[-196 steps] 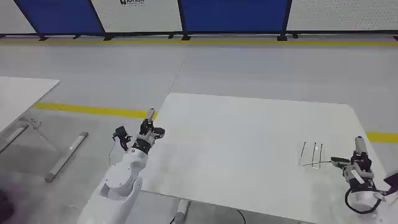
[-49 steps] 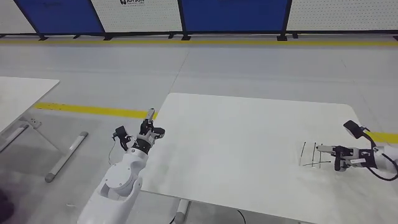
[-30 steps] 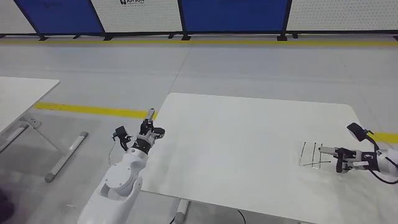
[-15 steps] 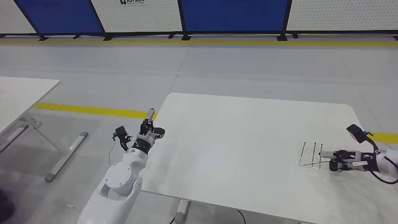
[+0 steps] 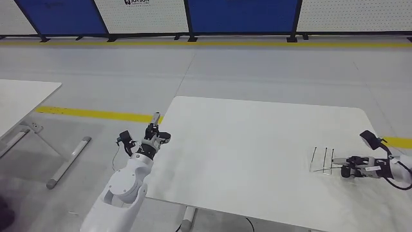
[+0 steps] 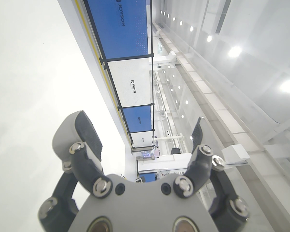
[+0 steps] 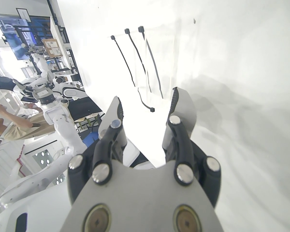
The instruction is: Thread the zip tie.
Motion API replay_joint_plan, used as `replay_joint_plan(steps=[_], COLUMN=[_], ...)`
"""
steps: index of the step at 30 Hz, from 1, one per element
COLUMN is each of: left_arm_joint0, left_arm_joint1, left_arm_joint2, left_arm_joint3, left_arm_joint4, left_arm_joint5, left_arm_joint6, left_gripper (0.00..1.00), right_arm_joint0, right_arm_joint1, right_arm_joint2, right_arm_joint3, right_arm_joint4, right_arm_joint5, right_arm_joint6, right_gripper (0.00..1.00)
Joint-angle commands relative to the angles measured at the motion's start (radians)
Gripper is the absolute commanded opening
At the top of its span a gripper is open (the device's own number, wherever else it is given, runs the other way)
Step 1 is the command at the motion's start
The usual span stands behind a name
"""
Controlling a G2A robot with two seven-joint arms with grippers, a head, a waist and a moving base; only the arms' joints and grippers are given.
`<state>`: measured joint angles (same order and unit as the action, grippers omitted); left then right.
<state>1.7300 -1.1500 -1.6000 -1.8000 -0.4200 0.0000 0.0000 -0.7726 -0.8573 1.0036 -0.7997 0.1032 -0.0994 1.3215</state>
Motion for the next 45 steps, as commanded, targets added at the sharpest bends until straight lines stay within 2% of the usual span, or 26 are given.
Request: replay_joint_plan(steps=[1,5,6,9,11,18,25,30,35,40,43,45], left_arm_joint0=[0.000,0.000,0.000,0.000,0.000,0.000,0.000,0.000,0.000,0.000,0.000,0.000], left_arm_joint1=[0.000,0.000,0.000,0.000,0.000,0.000,0.000,0.000,0.000,0.000,0.000,0.000], left_arm_joint2=[0.000,0.000,0.000,0.000,0.000,0.000,0.000,0.000,0.000,0.000,0.000,0.000], left_arm_joint3=[0.000,0.000,0.000,0.000,0.000,0.000,0.000,0.000,0.000,0.000,0.000,0.000], left_arm_joint4=[0.000,0.000,0.000,0.000,0.000,0.000,0.000,0.000,0.000,0.000,0.000,0.000], left_arm_joint5=[0.000,0.000,0.000,0.000,0.000,0.000,0.000,0.000,0.000,0.000,0.000,0.000], left_arm_joint6=[0.000,0.000,0.000,0.000,0.000,0.000,0.000,0.000,0.000,0.000,0.000,0.000], left_gripper=[1.00,1.00,1.00,1.00,1.00,1.00,1.00,1.00,1.00,1.00,1.00,1.00], right_arm_joint0=[0.003,0.004,0.004,0.003,0.001,-0.005,-0.008,-0.008,-0.018,-0.050,-0.090,-0.134], right_arm_joint1=[-0.001,-0.002,-0.002,-0.001,0.000,0.001,0.000,0.000,0.007,0.026,0.043,0.059], right_arm_joint2=[0.000,0.005,0.006,0.010,0.013,0.020,0.024,0.033,0.069,0.136,0.187,0.236], right_arm_joint3=[0.007,0.017,0.018,0.018,0.016,0.012,0.018,0.028,0.033,0.011,-0.042,-0.129], right_arm_joint4=[0.001,0.007,0.008,0.008,0.008,0.012,0.019,0.033,0.084,0.163,0.198,0.214], right_arm_joint5=[-0.004,-0.014,-0.016,-0.018,-0.018,-0.015,-0.019,-0.032,-0.078,-0.162,-0.221,-0.241], right_arm_joint6=[0.001,0.001,0.002,0.002,0.003,0.005,0.011,0.020,0.024,0.033,0.032,0.036], right_gripper=[0.36,0.33,0.29,0.29,0.25,0.20,0.00,0.00,0.00,0.00,0.00,0.00])
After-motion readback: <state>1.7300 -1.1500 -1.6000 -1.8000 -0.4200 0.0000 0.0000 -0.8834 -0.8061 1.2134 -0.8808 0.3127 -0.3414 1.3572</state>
